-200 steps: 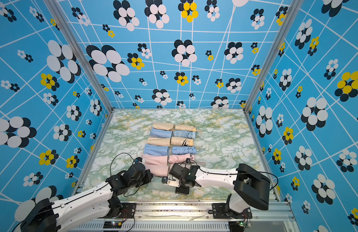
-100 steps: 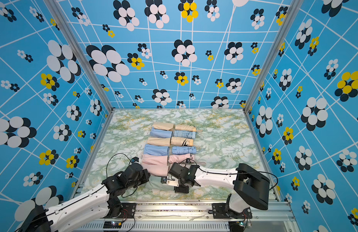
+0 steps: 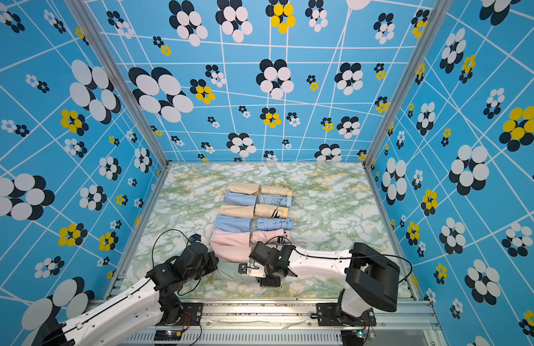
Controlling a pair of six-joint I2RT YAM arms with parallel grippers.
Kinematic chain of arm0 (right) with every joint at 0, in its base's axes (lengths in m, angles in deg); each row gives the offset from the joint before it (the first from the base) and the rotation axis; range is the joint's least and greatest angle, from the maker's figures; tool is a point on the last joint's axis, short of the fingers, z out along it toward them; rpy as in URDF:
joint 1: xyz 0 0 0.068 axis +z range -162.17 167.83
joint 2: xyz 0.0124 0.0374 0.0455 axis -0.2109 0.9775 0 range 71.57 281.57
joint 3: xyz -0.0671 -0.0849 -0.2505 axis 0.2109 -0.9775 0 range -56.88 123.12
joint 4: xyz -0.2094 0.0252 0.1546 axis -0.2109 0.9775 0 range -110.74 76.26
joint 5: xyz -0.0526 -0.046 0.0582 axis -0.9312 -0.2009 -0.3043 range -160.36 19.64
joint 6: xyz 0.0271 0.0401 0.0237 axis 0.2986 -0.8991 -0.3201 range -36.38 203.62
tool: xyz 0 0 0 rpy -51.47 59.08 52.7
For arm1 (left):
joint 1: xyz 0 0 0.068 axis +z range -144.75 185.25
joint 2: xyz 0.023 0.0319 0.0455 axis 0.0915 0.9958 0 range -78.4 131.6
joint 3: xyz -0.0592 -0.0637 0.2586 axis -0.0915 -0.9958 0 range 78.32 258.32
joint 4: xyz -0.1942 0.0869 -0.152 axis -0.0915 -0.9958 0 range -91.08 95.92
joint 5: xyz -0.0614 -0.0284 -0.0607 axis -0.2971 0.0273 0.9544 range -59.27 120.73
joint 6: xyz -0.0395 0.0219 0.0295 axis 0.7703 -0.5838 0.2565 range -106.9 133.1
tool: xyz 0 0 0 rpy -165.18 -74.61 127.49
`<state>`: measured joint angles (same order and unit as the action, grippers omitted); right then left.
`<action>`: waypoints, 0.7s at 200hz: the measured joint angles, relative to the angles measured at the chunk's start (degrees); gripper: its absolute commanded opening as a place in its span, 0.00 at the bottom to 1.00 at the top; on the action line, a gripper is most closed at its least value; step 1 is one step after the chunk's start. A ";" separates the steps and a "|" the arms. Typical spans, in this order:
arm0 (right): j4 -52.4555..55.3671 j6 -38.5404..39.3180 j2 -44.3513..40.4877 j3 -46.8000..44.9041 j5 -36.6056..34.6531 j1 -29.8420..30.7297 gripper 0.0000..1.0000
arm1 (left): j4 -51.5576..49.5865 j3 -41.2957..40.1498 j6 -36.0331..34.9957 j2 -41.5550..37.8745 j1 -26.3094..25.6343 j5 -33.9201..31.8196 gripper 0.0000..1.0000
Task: Take umbrellas out of sleeves
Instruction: Take out the umbrella from the umbrella sleeve.
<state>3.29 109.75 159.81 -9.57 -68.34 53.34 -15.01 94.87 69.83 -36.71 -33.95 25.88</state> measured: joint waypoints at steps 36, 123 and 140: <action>0.61 0.24 0.13 0.13 -0.24 0.00 0.39 | -0.76 0.00 -0.87 -0.37 1.46 -0.17 0.00; 2.19 1.73 0.55 0.61 -2.29 0.00 0.37 | -1.01 0.00 -2.49 -0.42 4.00 -0.15 0.00; 2.40 1.75 0.55 0.61 -2.71 0.00 0.37 | -1.01 0.00 -2.80 -0.42 4.31 -0.13 0.00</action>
<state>5.70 111.50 160.36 -8.96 -71.05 53.34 -16.01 94.87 67.03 -37.12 -29.65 25.75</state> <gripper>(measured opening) 0.568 0.047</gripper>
